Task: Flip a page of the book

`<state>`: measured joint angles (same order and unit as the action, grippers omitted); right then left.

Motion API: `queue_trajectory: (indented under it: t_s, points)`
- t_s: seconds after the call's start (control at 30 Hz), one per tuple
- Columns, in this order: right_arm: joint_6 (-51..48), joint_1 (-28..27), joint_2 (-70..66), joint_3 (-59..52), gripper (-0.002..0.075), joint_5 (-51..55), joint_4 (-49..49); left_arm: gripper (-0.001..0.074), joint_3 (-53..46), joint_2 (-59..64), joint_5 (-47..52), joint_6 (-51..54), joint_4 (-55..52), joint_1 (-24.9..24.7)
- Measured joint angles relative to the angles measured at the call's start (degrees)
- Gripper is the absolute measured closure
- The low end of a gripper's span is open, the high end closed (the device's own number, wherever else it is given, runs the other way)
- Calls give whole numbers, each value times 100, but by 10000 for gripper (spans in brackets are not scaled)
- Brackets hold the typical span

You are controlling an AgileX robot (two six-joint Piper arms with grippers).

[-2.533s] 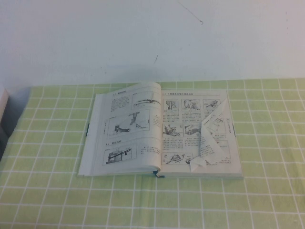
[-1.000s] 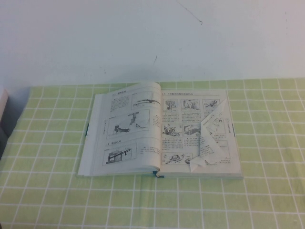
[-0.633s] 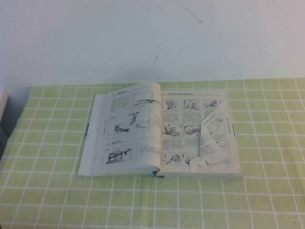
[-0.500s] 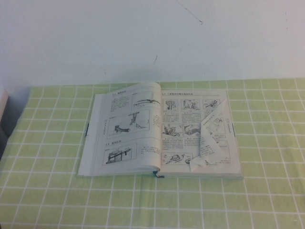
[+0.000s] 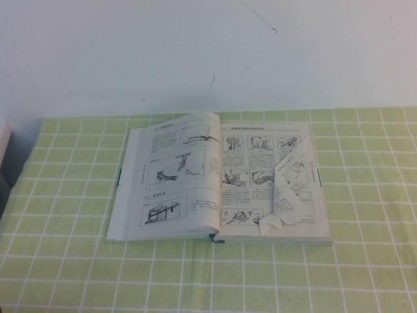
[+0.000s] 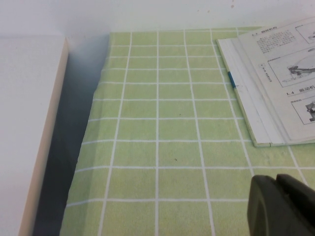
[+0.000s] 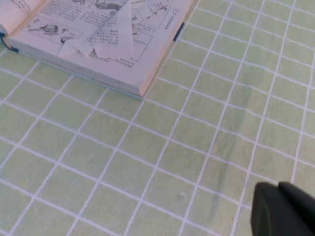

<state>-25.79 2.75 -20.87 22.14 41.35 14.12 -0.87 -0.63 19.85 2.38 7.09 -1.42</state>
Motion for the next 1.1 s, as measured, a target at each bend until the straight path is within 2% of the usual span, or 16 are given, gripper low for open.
queue_trajectory:
  t_s: [0.23, 0.4, 0.67, 0.83, 1.1]
  points:
    - [-25, 0, 0, -12, 728, 0, -45, 738, 0, 0, 0, 4, 0, 0]
    - [37, 0, 41, -327, 728, -501, -730, 738, 0, 0, 0, 4, -10, 0]
    - [1565, -52, 600, -1451, 728, -2124, -2201, 738, 0, 0, 0, 4, -10, 0]
    - [2089, -331, 1481, -2117, 728, -2139, -2293, 738, 0, 0, 0, 4, -10, 0]
    - [1615, -506, 2151, -2336, 728, -2093, -2078, 738, 0, 0, 0, 35, -10, 0]
